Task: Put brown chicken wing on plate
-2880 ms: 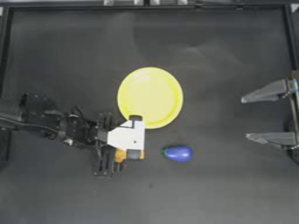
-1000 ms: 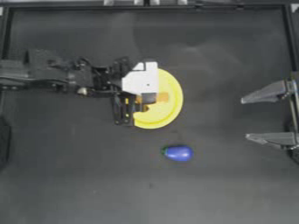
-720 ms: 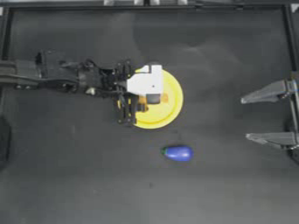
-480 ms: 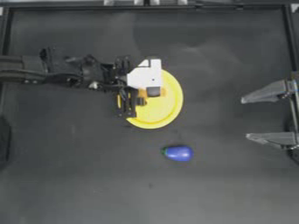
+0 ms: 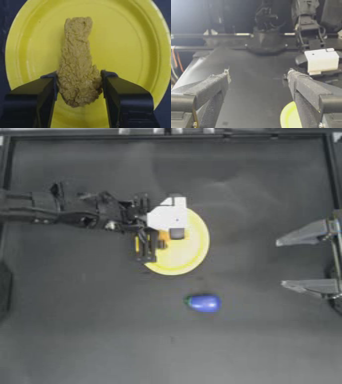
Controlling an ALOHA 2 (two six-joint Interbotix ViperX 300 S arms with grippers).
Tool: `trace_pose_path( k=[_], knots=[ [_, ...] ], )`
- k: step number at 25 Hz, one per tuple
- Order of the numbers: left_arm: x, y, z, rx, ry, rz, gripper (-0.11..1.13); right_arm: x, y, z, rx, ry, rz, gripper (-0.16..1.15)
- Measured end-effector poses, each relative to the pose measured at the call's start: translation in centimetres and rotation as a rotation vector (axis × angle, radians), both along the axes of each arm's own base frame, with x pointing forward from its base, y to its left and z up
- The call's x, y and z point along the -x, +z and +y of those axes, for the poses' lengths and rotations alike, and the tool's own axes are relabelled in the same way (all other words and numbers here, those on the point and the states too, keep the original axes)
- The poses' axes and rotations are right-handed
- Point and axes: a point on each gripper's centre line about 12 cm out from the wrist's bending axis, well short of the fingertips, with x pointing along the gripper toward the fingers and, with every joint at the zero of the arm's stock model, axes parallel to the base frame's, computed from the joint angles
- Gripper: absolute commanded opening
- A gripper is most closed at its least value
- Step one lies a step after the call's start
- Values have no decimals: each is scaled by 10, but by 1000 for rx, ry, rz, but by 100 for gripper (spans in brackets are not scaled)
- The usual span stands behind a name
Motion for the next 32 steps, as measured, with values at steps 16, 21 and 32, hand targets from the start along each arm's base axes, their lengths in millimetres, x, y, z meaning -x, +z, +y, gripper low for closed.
trace_pose_path(
  k=[16,21,32],
  knots=[
    [-5,7,3,0,5,-21,100,0,0,0,0,0,0,99],
    [-4,25,4,-29,-9,-55,99,0,0,0,0,0,0,99],
    [16,107,-12,-77,-22,-231,98,0,0,0,0,2,0,99]
  ],
)
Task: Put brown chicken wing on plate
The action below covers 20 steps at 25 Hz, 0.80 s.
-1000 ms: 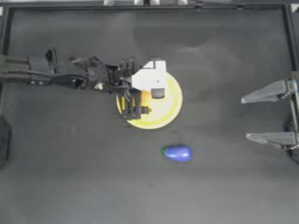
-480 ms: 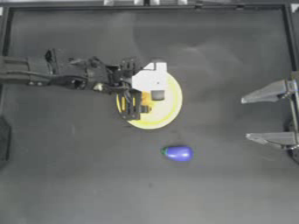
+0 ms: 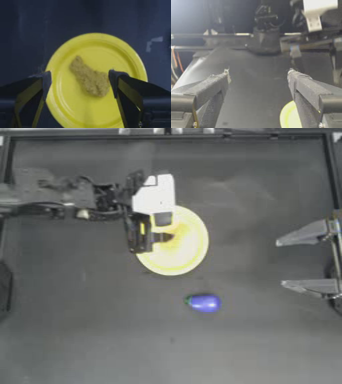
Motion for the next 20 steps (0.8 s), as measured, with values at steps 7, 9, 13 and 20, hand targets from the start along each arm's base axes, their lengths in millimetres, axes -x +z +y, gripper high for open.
trace_pose_path(
  k=[7,9,13,20],
  knots=[
    [20,33,-32,4,-45,-122,98,0,1,0,5,-2,-9,99],
    [26,37,-41,14,-57,-151,97,1,0,0,5,-2,-6,99],
    [40,44,-57,41,-71,-210,96,1,0,0,5,-2,-6,99],
    [65,57,-76,67,-89,-333,96,1,0,0,3,-2,-6,99]
  ],
)
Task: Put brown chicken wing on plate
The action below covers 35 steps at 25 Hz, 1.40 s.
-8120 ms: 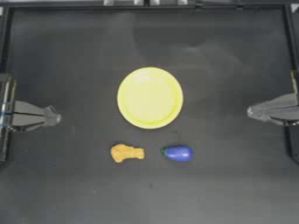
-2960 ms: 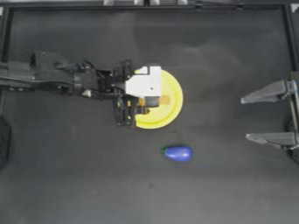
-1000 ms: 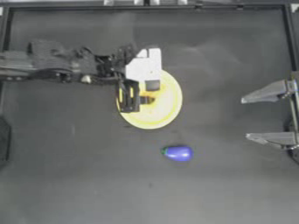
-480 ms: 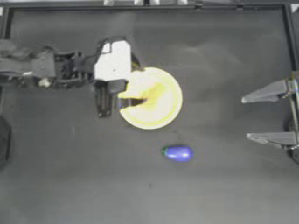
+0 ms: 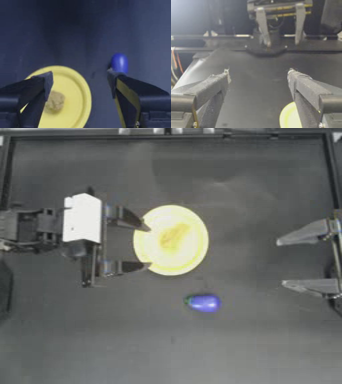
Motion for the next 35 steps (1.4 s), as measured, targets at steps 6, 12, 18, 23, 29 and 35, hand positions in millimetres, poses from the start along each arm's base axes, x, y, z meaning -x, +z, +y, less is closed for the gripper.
trace_pose_path(
  k=[6,12,18,23,29,35],
  knots=[
    [20,5,-12,9,-18,-75,96,0,0,0,0,0,0,99],
    [36,1,-23,14,-40,-119,96,0,0,0,0,0,0,99],
    [50,-1,-31,9,-58,-176,96,0,0,0,0,0,0,99],
    [63,-1,-34,25,-58,-206,96,0,0,0,0,0,0,99],
    [75,-5,-37,38,-62,-224,96,0,1,0,0,0,-3,99],
    [82,-7,-43,41,-83,-236,96,0,1,0,0,0,-3,99]
  ],
)
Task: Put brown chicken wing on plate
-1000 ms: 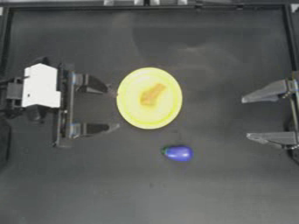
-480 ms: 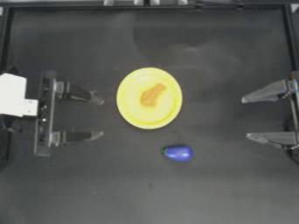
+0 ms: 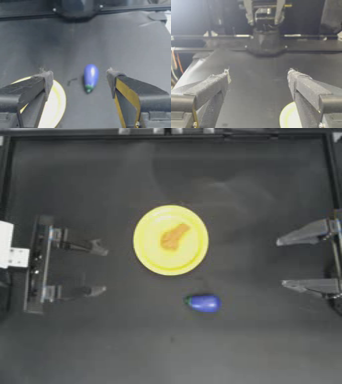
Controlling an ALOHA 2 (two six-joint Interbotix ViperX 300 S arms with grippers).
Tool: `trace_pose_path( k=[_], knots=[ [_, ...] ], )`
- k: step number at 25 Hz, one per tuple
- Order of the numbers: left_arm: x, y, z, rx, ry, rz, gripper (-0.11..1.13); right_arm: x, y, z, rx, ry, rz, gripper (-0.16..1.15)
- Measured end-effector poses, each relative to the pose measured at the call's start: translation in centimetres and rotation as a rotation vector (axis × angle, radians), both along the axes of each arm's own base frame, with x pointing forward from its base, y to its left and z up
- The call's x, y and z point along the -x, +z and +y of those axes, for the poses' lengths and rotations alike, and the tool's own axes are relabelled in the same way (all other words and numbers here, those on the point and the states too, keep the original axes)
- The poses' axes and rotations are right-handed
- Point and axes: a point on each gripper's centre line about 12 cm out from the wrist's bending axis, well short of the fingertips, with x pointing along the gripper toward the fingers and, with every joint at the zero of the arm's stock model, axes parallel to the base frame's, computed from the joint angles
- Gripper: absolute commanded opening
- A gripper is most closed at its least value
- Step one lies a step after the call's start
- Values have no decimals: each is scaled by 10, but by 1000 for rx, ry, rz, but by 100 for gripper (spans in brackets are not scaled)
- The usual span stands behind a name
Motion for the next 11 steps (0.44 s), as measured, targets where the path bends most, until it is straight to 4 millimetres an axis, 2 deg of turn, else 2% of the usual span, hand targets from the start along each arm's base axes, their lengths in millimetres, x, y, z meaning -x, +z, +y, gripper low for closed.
trace_pose_path(
  k=[11],
  knots=[
    [31,7,0,10,5,-104,96,0,0,0,-4,-1,0,99]
  ],
)
